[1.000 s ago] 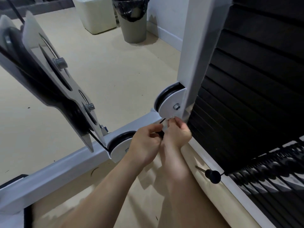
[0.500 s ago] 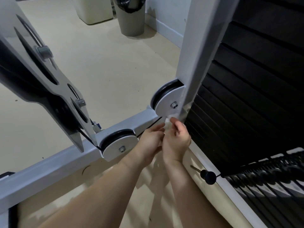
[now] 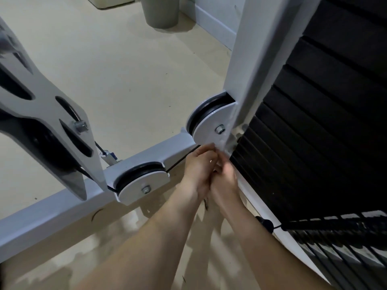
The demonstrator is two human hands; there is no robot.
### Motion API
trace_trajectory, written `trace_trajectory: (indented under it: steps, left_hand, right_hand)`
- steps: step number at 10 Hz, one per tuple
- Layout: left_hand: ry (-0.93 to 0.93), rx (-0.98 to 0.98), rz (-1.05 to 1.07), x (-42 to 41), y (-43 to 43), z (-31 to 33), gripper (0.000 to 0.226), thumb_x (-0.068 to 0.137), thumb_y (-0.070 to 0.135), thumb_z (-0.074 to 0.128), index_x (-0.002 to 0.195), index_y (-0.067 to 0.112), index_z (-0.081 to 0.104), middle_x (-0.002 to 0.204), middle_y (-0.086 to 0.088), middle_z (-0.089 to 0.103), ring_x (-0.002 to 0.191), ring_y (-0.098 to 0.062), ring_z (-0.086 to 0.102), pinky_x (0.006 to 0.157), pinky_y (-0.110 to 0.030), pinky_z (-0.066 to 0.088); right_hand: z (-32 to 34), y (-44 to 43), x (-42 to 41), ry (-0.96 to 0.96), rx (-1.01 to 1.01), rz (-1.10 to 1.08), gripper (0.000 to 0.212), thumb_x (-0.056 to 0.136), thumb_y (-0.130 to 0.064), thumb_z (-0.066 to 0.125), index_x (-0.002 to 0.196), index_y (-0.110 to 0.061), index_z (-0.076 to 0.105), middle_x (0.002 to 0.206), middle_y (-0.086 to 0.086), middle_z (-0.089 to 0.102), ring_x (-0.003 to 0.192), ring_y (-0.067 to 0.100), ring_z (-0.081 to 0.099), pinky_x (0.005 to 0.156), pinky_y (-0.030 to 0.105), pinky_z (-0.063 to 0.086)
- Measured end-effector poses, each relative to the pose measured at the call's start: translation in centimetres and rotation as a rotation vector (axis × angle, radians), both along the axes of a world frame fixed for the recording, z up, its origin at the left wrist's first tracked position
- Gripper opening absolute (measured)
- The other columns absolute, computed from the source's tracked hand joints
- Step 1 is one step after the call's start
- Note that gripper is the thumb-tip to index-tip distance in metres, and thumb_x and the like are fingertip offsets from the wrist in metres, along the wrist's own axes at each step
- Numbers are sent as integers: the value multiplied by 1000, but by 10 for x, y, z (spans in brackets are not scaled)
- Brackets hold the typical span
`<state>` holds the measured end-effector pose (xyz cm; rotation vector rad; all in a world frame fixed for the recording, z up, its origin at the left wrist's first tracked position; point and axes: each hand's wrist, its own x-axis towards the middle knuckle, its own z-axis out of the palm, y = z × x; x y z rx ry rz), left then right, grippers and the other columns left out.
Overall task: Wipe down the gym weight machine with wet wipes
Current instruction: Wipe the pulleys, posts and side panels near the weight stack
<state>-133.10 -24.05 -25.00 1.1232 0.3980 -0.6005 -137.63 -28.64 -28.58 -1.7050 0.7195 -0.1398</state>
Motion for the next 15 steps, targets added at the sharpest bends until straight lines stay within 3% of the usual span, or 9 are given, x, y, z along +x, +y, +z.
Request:
trace_trajectory:
  steps: [1,3,4,5,6,7,10,12,15]
  left_hand:
    - [-63,-96,-16,-6,0,3,37,81,-16,41,79,8,69,74,-10,54,68,-20,52,65,-31,42]
    - [-133,80,-131,-7,-2,-11,46,81,-15,38,97,10,72,84,-6,72,77,-15,67,70,-23,52]
    - [-242,284,-326,-2,-1,-15,34,84,-7,42,88,13,70,66,2,67,63,-9,62,59,-19,47]
    - [-283,480,-478,13,-4,-25,27,87,-1,43,104,5,64,84,-9,64,81,-21,61,71,-26,48]
    - [-286,545,-589,21,1,-34,35,93,6,42,123,8,59,118,-13,64,112,-27,57,98,-33,45]
    - [-316,502,-589,19,12,-38,33,98,8,36,120,11,61,119,-10,64,114,-24,56,93,-24,43]
    - [-661,928,-805,12,36,-61,36,104,20,28,132,23,49,143,5,44,140,-8,26,104,-30,19]
    - [-491,799,-673,11,46,-65,66,80,45,19,121,17,63,132,-5,60,129,-23,47,110,-40,30]
    - [-424,683,-540,-17,50,-63,31,101,29,39,93,18,68,114,-12,66,116,-27,56,104,-38,40]
  right_hand:
    - [-1,-1,-5,-139,145,-66,64,80,-1,46,124,-46,58,121,-9,66,113,8,62,98,29,49]
    - [-12,0,-8,-92,-173,138,24,103,-17,39,116,-25,57,101,-7,61,94,7,57,71,10,50]
    - [-22,-2,-8,-63,-127,125,32,105,-16,28,102,-12,60,84,5,61,88,16,60,71,23,48]
    - [-32,-1,-6,196,-576,354,24,102,-14,44,123,-9,54,102,3,59,87,15,58,68,24,44]
    - [-34,-4,10,377,-661,563,39,98,-19,52,134,-7,45,130,12,51,110,20,52,82,22,45]
    - [-24,-2,20,537,-726,462,51,95,-30,53,140,-14,36,138,8,37,135,23,37,110,37,36]
    - [-32,5,-9,344,-1052,444,60,87,-35,57,141,-14,41,143,8,35,134,24,32,105,33,29]
    - [-45,-2,4,367,-982,711,87,93,-26,52,155,-14,-8,164,4,-7,151,20,-7,122,37,10]
    - [-40,-1,-12,485,-1168,713,93,89,-33,56,154,-7,-4,163,12,-1,148,27,8,110,38,26]
